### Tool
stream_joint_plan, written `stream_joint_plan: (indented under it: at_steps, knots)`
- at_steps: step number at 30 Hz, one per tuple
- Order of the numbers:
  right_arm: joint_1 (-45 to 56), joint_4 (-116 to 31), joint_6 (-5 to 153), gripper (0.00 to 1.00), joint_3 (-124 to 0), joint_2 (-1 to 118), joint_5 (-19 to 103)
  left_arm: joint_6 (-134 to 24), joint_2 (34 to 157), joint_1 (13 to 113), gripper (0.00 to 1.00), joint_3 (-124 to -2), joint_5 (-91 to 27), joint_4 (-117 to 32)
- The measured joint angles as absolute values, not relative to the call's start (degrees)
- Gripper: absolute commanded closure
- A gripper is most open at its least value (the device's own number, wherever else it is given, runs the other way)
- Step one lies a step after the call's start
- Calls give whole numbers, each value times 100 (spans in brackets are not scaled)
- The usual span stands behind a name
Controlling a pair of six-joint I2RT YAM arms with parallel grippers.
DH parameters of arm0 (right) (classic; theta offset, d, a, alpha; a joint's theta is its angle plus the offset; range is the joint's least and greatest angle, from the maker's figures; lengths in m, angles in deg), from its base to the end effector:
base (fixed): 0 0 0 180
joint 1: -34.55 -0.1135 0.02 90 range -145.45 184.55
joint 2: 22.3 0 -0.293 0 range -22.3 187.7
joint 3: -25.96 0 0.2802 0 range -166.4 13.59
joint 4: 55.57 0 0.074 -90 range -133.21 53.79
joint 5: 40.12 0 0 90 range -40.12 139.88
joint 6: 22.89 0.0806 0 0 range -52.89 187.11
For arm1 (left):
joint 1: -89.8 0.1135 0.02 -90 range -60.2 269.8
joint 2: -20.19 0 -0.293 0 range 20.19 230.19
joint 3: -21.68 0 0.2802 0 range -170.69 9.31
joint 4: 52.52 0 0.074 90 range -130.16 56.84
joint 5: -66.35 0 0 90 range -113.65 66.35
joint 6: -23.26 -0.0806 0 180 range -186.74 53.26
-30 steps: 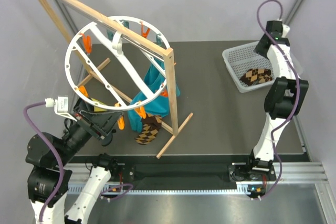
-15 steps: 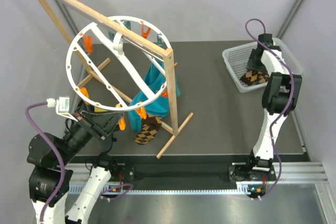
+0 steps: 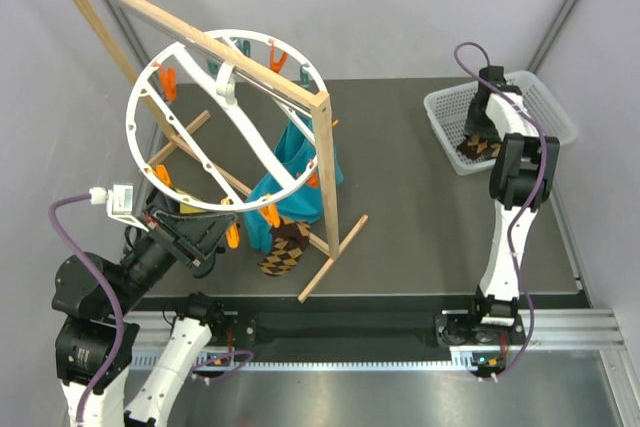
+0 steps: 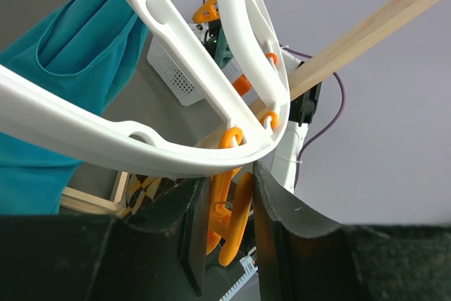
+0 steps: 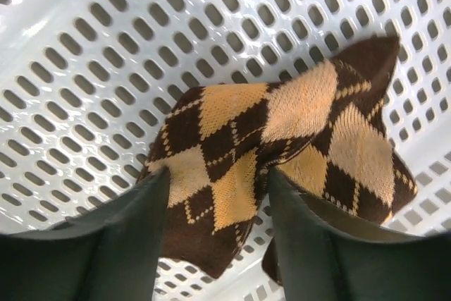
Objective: Clip the socks to the hanger
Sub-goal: Pick up the sock from the bin.
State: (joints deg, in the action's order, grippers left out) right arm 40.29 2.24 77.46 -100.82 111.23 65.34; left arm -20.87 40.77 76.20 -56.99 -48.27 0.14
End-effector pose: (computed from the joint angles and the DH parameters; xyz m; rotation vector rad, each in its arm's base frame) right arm 0.5602 -0.0779 0.1560 0.4544 2.6310 -0.3377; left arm 0.0314 -0.0421 0.4683 -0.0736 1.5941 -1.1403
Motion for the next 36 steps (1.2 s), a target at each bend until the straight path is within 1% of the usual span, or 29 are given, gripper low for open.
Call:
stream_joint_plan:
  at_steps: [1,2,4,5,8,14,18,23,28,31,36]
  knots:
    - [4029,224,7750,57,-10149,11158,6530,-2087,4077,7620,100,-5699,-4827,16]
    - [4029,224,7757,69,-10213,11209,6514,-2087,4077,7620,100,-5699,-4827,16]
    - [4027,222,7785,79,-10245,11250,6473,-2090,4077,7620,100,-5699,-4825,16]
    - [4027,220,7812,88,-10248,11259,6429,-2090,4077,7620,100,-5699,-4825,16]
    - [4029,229,7875,100,-10278,11259,6335,-2090,4077,7620,100,-5699,-4825,16]
    - [4033,237,8181,100,-10263,11161,6204,-2085,4081,7620,100,-5699,-4825,16]
    - [4029,163,8487,100,-9918,10448,6082,-2085,4099,7620,100,-5699,-4825,14]
    - [4029,-187,8917,100,-8995,8494,5830,-2083,4099,7620,100,-5699,-4812,16]
    - [3872,-899,9315,100,-7116,5762,5540,-2076,4099,7620,100,-5697,-4803,9]
    - [3266,-1050,9484,100,-6226,4291,5590,-2052,4099,7620,100,-5692,-4803,5]
    - [2103,-925,9881,100,-5135,2274,5513,-2037,4099,7620,100,-5690,-4792,-4]
